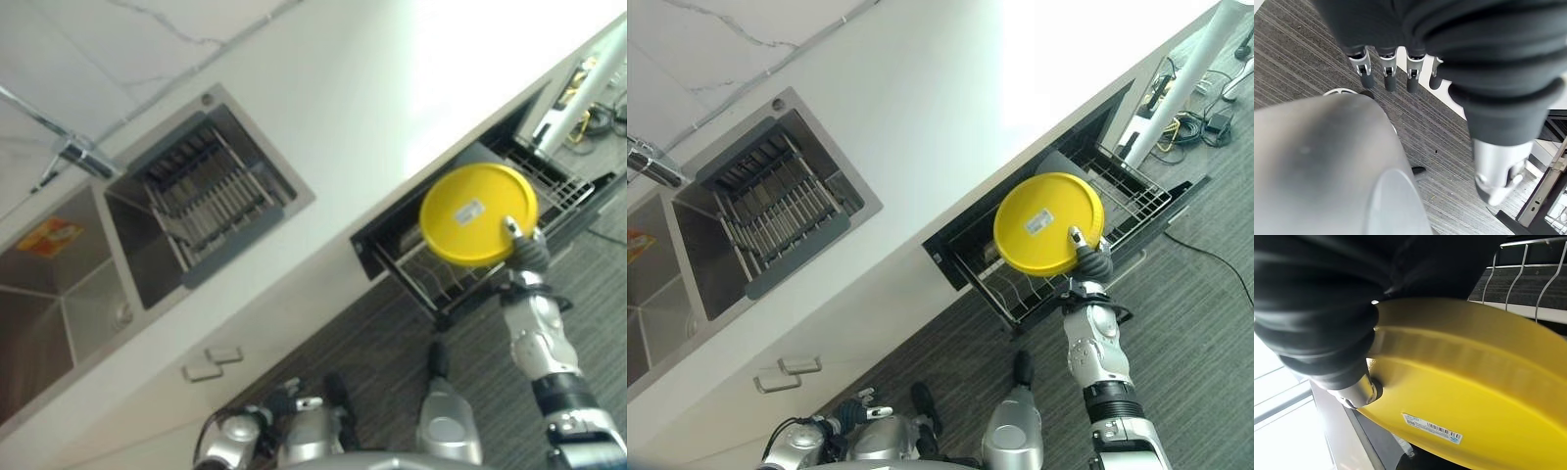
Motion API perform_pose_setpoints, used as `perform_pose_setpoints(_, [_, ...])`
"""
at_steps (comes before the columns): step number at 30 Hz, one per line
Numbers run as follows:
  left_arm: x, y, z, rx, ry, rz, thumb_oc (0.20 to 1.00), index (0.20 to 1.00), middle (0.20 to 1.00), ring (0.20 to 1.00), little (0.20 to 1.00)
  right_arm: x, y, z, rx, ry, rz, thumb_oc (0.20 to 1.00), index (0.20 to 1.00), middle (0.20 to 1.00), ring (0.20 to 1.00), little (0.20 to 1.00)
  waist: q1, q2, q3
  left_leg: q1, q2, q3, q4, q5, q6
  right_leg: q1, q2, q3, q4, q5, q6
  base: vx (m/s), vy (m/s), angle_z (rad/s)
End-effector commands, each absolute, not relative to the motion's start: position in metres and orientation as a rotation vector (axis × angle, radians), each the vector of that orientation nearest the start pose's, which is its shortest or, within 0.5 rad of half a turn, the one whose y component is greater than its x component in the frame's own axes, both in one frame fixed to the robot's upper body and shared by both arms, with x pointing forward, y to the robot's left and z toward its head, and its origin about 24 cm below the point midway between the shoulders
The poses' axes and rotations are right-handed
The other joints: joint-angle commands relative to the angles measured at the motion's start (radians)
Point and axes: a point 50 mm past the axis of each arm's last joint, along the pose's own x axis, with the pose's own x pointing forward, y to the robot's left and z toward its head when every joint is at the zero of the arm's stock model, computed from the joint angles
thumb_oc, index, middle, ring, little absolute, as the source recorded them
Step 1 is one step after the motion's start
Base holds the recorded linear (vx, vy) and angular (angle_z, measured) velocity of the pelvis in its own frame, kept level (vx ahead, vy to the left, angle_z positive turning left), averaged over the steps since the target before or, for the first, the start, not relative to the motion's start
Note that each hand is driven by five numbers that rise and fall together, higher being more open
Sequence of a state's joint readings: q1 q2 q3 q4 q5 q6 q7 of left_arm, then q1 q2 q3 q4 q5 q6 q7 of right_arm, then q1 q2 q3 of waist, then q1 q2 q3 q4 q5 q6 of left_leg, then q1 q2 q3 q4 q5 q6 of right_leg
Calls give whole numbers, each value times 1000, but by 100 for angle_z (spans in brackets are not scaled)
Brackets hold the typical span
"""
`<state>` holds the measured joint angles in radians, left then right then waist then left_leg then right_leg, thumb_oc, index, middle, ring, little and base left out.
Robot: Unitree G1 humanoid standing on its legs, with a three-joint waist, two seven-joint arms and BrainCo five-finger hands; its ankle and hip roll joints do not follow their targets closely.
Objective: Place the dishes in the dishwasher.
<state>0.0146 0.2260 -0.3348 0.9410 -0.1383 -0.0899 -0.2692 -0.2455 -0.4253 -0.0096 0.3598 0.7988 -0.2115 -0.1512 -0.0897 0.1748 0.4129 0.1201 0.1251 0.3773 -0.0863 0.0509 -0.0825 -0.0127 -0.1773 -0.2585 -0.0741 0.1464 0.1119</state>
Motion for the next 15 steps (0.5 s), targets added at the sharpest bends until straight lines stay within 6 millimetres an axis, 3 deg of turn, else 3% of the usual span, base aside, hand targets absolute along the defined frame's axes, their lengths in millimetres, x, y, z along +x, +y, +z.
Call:
perform_pose_setpoints(1, [149, 182, -135, 127, 895, -401, 1000, 1000, 1000, 1000, 1000, 323, -250, 122, 9, -294, -284, 200, 200, 200, 200, 200, 23, -54, -1, -95, 17, -98, 114, -57, 10, -48, -80, 16, 239, -196, 18, -38, 15, 6])
perform_pose_setpoints(4, [152, 184, -133, 131, 887, -399, 1000, 1000, 1000, 1000, 1000, 328, -254, 133, -188, -298, -312, 200, 200, 200, 200, 200, 30, -57, 9, -105, 18, -99, 122, -59, 10, -56, -84, 11, 248, -197, 18, -57, 5, 4])
perform_pose_setpoints(6, [157, 196, -129, 165, 892, -388, 1000, 1000, 1000, 1000, 1000, 339, -265, 156, -510, -277, -271, 200, 200, 200, 200, 200, 58, -76, 30, -131, 29, -99, 158, -67, 12, -81, -99, -15, 318, -222, 17, -91, -49, 2])
perform_pose_setpoints(15, [177, 213, -118, 277, 863, -375, 1000, 1000, 1000, 1000, 1000, 352, -285, 204, -865, -254, -201, 200, 200, 200, 200, 200, 104, -111, 73, -221, 58, -126, 263, -78, 14, -151, -87, -34, 466, -279, -8, -77, -47, 6])
